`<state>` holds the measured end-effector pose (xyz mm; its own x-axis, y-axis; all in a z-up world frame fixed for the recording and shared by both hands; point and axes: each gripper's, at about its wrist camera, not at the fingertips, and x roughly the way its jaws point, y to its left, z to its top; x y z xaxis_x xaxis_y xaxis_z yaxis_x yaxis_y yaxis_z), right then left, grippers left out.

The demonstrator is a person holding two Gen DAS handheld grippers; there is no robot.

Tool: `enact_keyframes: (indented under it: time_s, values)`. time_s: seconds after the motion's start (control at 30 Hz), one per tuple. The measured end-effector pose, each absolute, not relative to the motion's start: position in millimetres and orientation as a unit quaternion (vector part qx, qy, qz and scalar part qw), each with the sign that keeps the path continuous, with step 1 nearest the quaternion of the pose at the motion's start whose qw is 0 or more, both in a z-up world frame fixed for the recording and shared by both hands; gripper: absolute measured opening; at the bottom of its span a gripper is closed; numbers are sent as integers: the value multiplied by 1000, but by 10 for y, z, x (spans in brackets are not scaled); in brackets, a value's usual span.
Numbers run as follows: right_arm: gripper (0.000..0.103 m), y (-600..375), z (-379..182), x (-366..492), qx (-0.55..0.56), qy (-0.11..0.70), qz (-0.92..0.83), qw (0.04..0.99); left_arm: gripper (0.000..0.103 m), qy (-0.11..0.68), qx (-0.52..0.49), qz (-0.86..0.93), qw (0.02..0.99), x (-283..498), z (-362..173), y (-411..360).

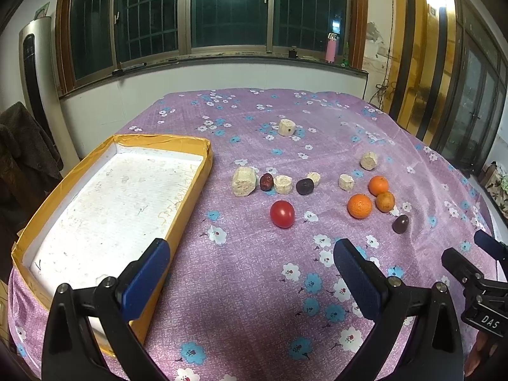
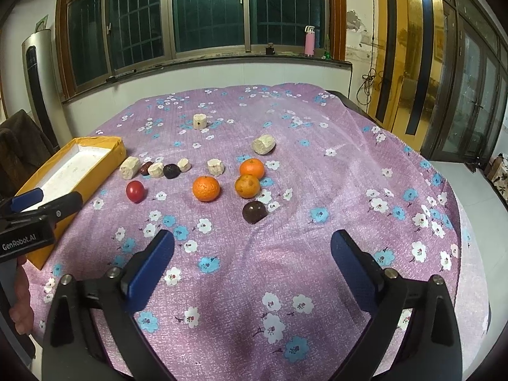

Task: Organize fruits

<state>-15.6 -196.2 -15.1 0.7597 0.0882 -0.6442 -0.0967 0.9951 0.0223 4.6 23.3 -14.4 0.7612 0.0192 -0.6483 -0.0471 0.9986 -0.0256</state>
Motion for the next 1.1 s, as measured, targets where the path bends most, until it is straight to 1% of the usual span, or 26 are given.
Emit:
enact_keyframes:
  time_s: [0.1, 0.23, 0.37, 0.43, 0.6, 0.7, 0.77, 0.8, 0.83, 0.9, 0.93, 1.0, 1.07, 1.1]
  values:
    - [94, -1979, -202, -138, -9, 349, 51, 936, 103, 347, -17, 14, 937, 64, -167, 213]
    - [82, -1993, -268, -52, -7, 365, 61, 929, 103, 352, -7, 10, 936, 93, -217, 198]
    - [74, -1967, -358, 146, -9, 387, 69, 919, 100, 362, -6, 4, 932, 145, -283, 219]
    - [62, -1939, -416, 279, -11, 400, 78, 913, 98, 369, -6, -2, 929, 188, -315, 213]
    - [55, -1899, -533, 508, -25, 423, 82, 902, 95, 380, 1, -15, 925, 304, -373, 154]
    - [49, -1895, -566, 634, -29, 431, 85, 898, 90, 389, 3, -20, 921, 405, -417, 120]
    - [48, -1889, -597, 718, -33, 437, 86, 895, 86, 396, 2, -24, 918, 471, -450, 114]
    - [42, -1882, -614, 748, -34, 440, 88, 893, 85, 401, 1, -25, 916, 511, -468, 106]
    - [32, -1877, -640, 775, -37, 445, 88, 890, 84, 406, -1, -26, 914, 559, -487, 96]
    - [28, -1893, -664, 799, -33, 452, 86, 887, 80, 413, -6, -28, 910, 639, -520, 85]
    - [22, -1911, -655, 790, -30, 449, 86, 889, 77, 417, -8, -29, 908, 681, -538, 73]
    - [22, -1950, -662, 792, -21, 450, 90, 888, 74, 428, -13, -31, 903, 768, -579, 38]
    - [21, -1979, -657, 789, -13, 450, 92, 888, 68, 435, -14, -28, 900, 858, -618, 2]
    - [21, -1987, -655, 787, -11, 450, 94, 888, 63, 437, -14, -24, 899, 897, -633, -10]
